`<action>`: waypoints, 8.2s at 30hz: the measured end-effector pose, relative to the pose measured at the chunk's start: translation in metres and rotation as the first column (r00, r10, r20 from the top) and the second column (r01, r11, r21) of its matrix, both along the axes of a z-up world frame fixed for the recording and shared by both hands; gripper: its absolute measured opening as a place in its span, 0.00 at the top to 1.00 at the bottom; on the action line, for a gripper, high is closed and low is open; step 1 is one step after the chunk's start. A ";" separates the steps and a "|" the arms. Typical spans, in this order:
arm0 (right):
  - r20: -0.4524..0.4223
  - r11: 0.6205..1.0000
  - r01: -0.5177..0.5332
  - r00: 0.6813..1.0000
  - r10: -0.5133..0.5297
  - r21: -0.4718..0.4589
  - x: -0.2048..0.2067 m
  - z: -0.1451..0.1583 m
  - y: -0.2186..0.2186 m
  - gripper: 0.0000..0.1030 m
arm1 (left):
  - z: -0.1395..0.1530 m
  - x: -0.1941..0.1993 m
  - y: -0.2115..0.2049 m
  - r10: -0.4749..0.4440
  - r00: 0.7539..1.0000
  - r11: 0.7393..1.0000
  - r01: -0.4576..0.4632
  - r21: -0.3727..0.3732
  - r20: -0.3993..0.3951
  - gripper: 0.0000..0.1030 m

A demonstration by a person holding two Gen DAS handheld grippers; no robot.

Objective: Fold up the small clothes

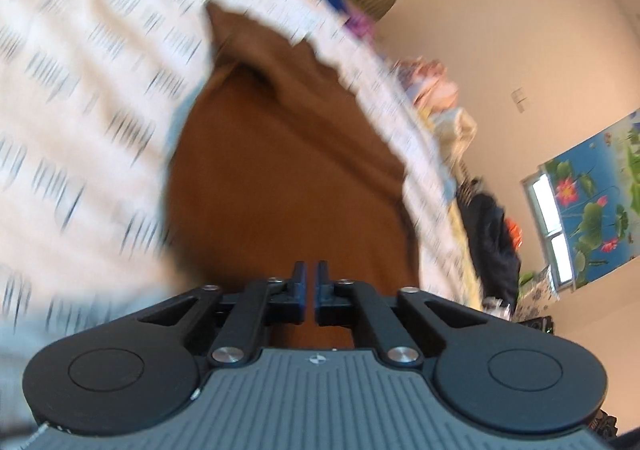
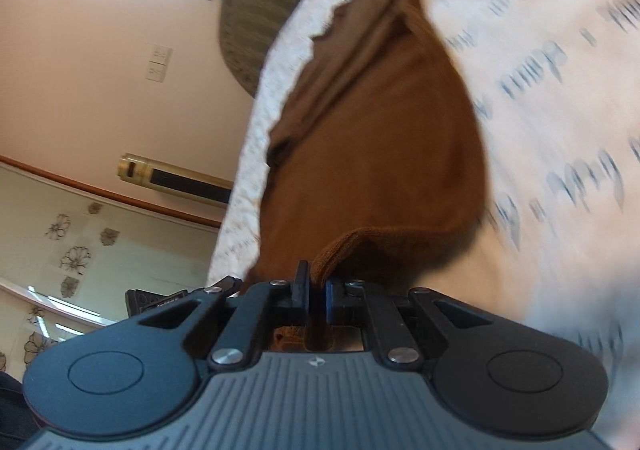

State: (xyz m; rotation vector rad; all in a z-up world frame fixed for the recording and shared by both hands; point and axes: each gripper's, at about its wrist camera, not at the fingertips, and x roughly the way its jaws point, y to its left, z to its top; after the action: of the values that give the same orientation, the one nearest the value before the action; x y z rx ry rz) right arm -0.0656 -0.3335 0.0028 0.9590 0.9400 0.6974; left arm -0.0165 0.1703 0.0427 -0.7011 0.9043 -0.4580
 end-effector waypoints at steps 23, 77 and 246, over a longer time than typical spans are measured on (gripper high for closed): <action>0.000 0.998 -0.052 0.999 0.052 0.021 0.030 0.007 0.003 0.93 | -0.056 -0.057 0.003 -0.015 0.976 0.999 0.009 -0.031 -0.217 0.43; 0.035 0.945 0.327 0.945 -0.326 -0.023 0.118 -0.025 -0.037 0.36 | -0.026 0.085 0.017 0.437 0.899 0.899 -0.436 -0.035 0.011 0.16; 0.435 0.626 0.299 0.898 0.071 -0.720 0.009 -0.016 0.109 0.58 | -0.044 0.005 -0.154 -0.130 0.956 0.646 -0.120 0.753 0.264 0.11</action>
State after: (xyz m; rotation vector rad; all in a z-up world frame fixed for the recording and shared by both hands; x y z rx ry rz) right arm -0.0568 -0.2246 -0.0131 0.0598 0.6595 0.2896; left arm -0.0111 0.0162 -0.0017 0.1679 0.7147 -0.1336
